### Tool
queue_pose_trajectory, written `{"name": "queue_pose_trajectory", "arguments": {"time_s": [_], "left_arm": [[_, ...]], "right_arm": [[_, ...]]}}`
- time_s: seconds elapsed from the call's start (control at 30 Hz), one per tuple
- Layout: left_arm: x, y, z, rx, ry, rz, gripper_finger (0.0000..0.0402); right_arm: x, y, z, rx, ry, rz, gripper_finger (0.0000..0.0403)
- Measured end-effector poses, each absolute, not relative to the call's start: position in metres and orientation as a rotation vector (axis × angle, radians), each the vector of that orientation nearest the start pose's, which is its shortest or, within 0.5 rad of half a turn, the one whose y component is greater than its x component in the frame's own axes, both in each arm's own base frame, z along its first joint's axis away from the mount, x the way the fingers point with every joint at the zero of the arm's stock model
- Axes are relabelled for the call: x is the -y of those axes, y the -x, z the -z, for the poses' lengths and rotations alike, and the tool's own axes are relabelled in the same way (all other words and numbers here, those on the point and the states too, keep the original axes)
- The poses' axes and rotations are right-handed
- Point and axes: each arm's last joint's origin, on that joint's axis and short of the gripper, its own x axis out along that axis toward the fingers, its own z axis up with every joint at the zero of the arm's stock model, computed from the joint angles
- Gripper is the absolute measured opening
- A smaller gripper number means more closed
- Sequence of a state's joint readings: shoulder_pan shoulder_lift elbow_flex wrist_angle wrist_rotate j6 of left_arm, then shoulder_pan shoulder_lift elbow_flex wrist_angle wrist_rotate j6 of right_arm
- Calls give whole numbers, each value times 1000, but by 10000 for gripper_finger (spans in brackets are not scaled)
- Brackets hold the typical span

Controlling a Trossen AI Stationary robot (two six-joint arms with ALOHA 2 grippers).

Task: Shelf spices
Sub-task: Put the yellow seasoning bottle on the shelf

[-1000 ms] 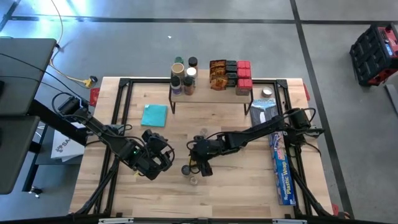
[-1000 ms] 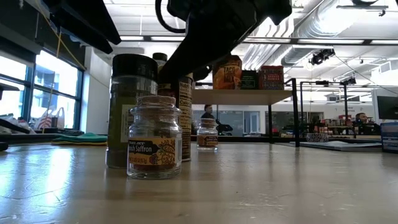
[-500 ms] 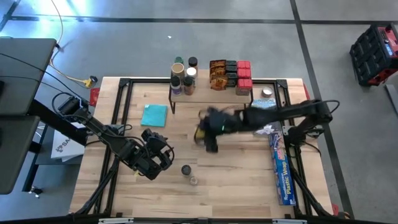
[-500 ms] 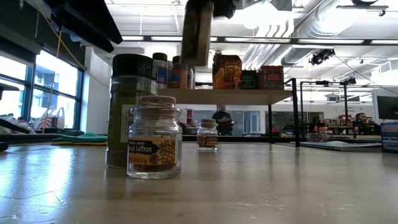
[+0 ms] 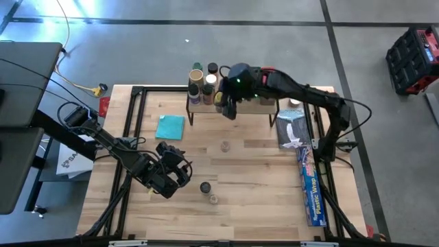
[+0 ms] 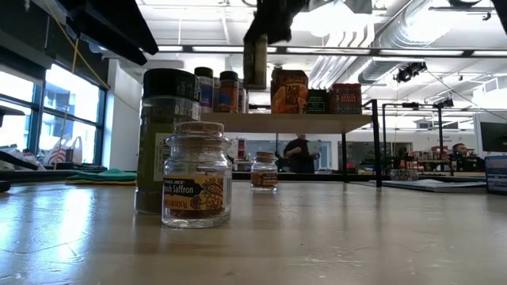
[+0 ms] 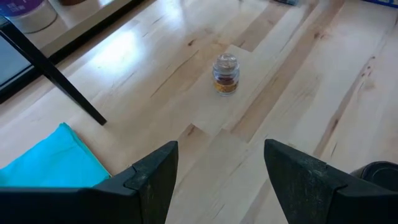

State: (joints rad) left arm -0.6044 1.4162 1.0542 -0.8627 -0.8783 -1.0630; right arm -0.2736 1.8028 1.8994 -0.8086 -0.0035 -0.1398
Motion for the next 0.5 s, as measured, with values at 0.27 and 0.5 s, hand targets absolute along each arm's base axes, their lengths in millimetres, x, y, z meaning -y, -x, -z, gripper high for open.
{"name": "queue_pose_trajectory", "arguments": {"time_s": [0.27, 0.5], "left_arm": [[128, -226, -253, -623, 148, -656, 234], [128, -226, -253, -623, 148, -656, 234]], "right_arm": [[144, -382, -360, -771, 3, 258, 212], [164, -383, -349, -791, -21, 295, 212]]}}
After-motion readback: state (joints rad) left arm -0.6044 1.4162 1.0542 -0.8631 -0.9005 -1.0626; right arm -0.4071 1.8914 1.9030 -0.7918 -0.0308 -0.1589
